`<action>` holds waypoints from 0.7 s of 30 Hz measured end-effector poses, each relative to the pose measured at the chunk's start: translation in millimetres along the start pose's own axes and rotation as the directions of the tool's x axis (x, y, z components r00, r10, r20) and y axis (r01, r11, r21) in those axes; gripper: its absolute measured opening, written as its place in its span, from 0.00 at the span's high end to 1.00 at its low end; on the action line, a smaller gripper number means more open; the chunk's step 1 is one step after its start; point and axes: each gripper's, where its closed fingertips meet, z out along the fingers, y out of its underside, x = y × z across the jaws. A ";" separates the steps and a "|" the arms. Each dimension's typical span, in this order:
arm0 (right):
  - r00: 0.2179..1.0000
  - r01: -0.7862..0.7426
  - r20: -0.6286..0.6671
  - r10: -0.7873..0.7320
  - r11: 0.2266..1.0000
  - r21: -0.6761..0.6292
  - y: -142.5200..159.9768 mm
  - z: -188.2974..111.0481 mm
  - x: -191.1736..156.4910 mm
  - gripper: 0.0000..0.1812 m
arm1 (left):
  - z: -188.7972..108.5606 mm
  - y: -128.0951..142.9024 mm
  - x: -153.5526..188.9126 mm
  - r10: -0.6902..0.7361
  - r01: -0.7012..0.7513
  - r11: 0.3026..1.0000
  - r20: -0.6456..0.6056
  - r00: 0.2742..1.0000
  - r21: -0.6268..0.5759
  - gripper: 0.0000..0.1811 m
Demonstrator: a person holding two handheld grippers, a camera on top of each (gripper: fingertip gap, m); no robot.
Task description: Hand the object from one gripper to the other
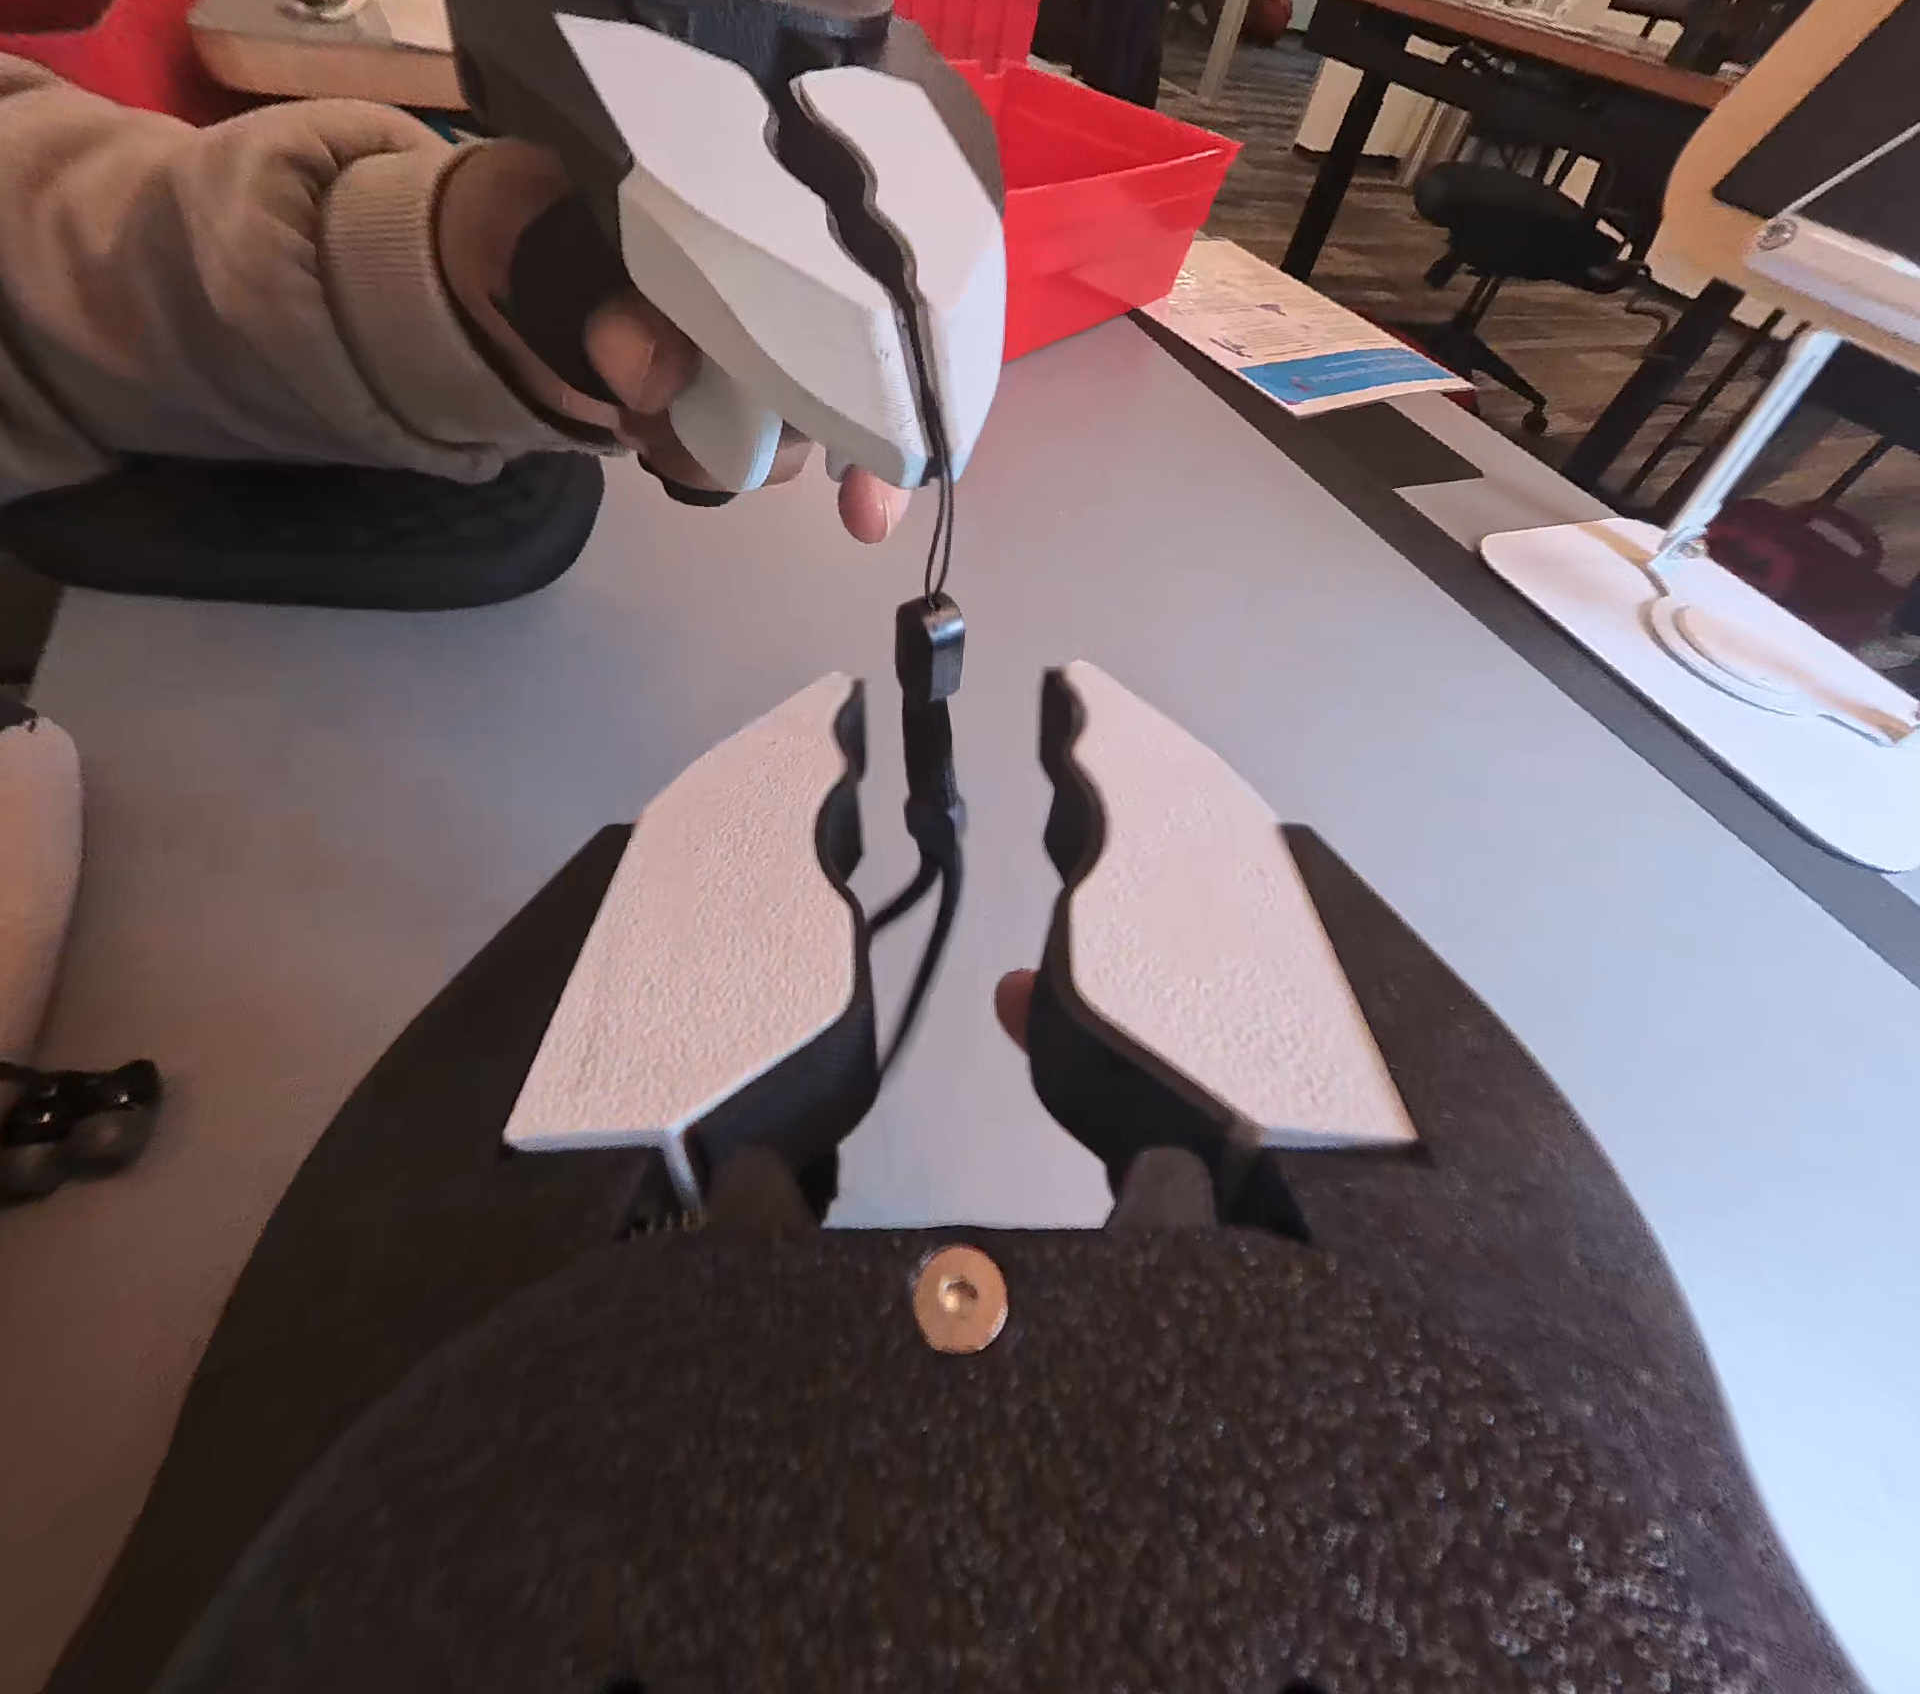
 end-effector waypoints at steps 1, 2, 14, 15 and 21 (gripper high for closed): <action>1.000 0.012 0.010 -0.012 1.000 0.008 -0.4 -0.1 -2.4 0.90 | 0.6 0.1 1.3 0.007 -0.007 1.000 -0.001 1.000 -0.004 1.00; 1.000 0.026 0.013 -0.026 0.999 0.020 -1.7 -0.7 -3.3 0.95 | 0.5 -0.2 1.8 0.014 -0.014 1.000 0.001 1.000 -0.004 1.00; 0.917 0.323 -0.250 -0.310 0.946 0.014 -15.7 -24.8 37.6 0.99 | -10.2 12.7 4.3 -0.216 0.211 0.976 -0.186 0.959 -0.045 0.93; 0.871 0.411 -0.295 -0.394 0.912 -0.004 -18.0 -27.3 39.7 0.98 | -12.5 8.5 5.7 -0.306 0.310 0.950 -0.255 0.917 -0.024 0.89; 0.595 0.742 -0.410 -0.691 0.669 -0.051 -30.1 -32.3 25.5 0.98 | -25.2 1.5 -20.6 -0.587 0.673 0.739 -0.450 0.673 0.042 0.85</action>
